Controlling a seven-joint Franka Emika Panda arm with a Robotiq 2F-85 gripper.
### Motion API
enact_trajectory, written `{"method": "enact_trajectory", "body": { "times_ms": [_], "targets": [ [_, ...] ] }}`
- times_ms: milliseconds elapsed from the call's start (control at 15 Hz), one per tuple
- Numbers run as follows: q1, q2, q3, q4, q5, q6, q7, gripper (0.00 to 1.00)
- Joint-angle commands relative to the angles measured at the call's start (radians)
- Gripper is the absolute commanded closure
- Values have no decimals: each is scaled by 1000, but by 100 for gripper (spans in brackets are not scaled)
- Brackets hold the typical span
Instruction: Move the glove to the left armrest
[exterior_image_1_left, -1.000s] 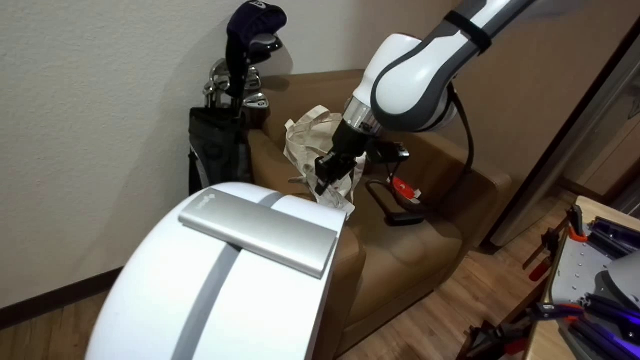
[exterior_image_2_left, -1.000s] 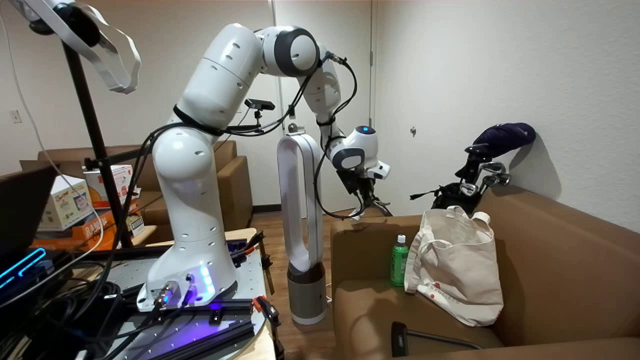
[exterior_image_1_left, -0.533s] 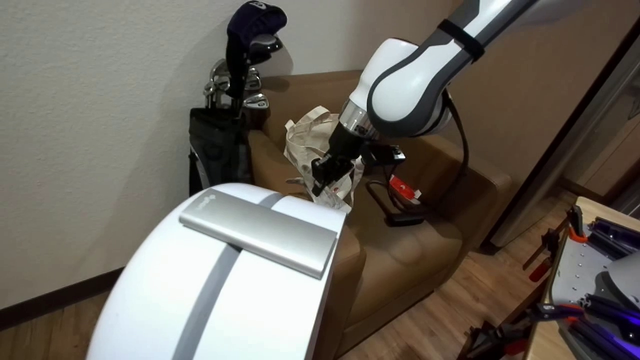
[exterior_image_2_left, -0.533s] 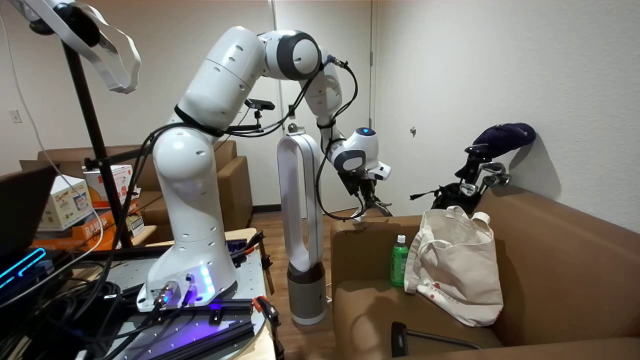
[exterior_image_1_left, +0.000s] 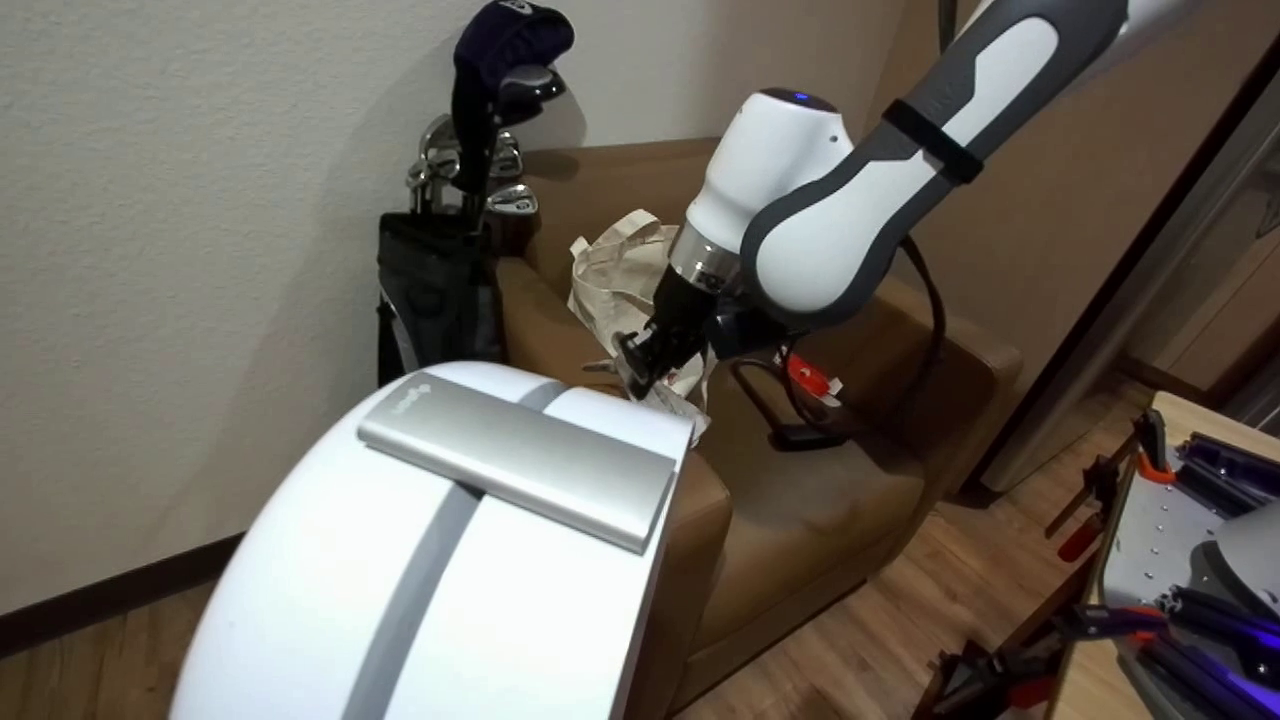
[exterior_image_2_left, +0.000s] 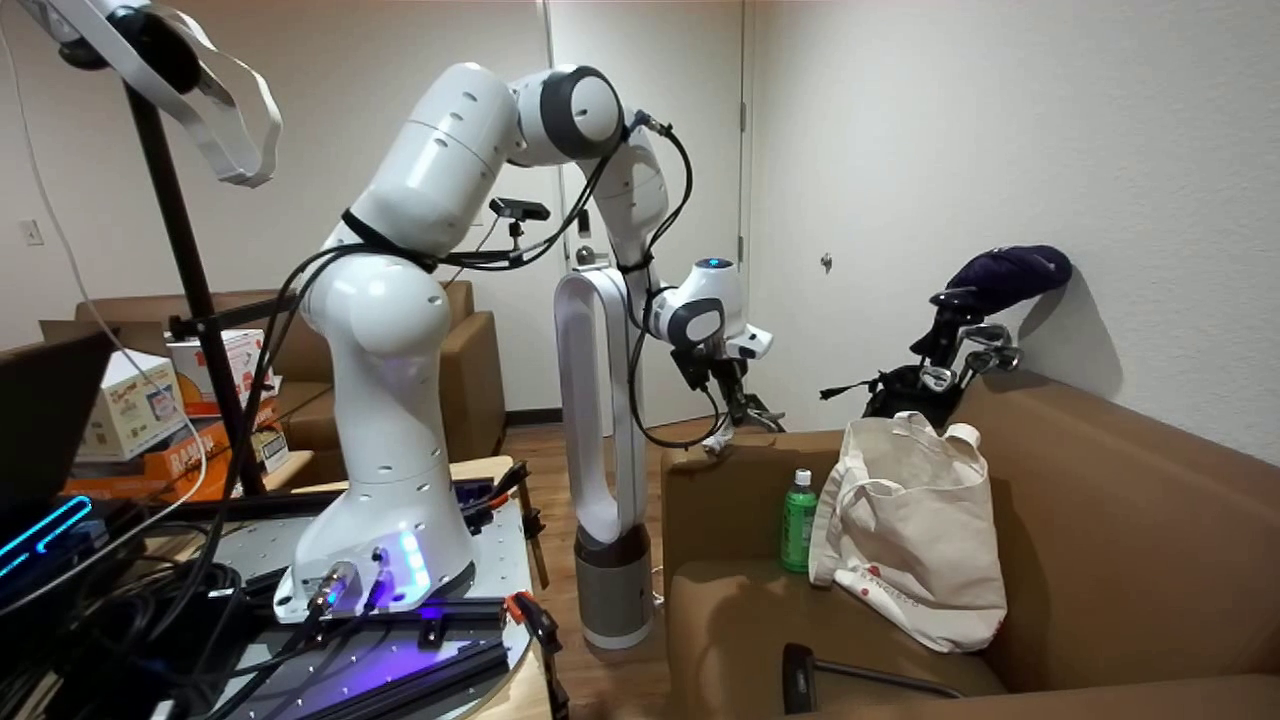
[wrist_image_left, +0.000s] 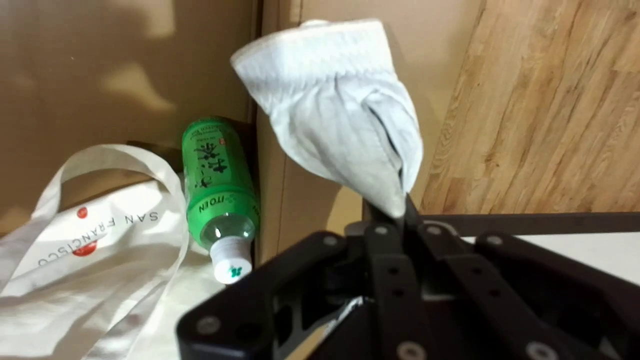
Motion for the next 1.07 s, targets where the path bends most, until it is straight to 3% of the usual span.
{"method": "enact_trajectory", "body": {
  "times_ms": [0,267,533,600,733,1000],
  "targets": [
    [42,9,-34,50,-39,-176,128,98],
    [-25,28,41,129,-16,-370,139,98],
    [-80,64,93,192,8,-461,121,98],
    [-89,72,99,199,10,-457,118,69],
    [-117,84,123,210,28,-441,100,64],
    [-157,86,163,210,67,-414,82,38]
  ]
}}
